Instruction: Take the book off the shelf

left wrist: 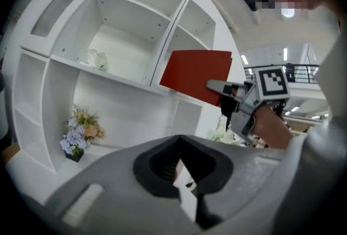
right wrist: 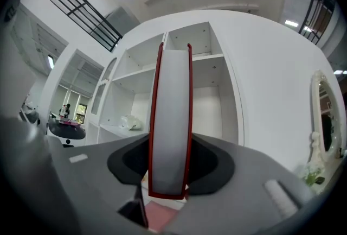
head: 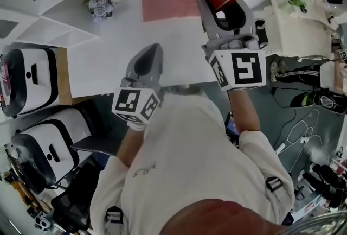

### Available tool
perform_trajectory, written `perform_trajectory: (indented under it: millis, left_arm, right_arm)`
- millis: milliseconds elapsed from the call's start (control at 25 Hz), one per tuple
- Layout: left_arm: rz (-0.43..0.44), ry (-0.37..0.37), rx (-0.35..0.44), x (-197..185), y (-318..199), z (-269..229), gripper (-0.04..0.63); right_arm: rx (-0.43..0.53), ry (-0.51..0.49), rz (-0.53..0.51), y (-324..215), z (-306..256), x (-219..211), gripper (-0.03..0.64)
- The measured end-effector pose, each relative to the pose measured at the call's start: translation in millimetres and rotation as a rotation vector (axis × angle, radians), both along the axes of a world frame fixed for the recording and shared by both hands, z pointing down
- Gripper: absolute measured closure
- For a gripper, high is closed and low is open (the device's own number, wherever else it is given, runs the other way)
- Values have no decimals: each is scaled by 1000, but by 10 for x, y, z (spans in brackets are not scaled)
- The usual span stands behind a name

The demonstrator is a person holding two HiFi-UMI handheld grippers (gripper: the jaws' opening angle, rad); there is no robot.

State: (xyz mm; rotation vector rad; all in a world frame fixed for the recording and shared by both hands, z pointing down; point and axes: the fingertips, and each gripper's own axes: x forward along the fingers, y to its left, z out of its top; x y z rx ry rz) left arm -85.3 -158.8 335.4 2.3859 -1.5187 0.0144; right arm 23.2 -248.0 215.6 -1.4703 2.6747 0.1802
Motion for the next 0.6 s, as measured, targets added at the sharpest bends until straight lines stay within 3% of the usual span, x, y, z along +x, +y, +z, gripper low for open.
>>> perform_trajectory:
  millis: [160,600]
  left_arm:
    - [16,-4,-5,73,-11,24,595]
    - [35,-30,-30,164,-73,181,595]
  right_arm:
    - [34,-53,-30,240,93,193,446]
    - [85,-70,-45,754,401,487,446]
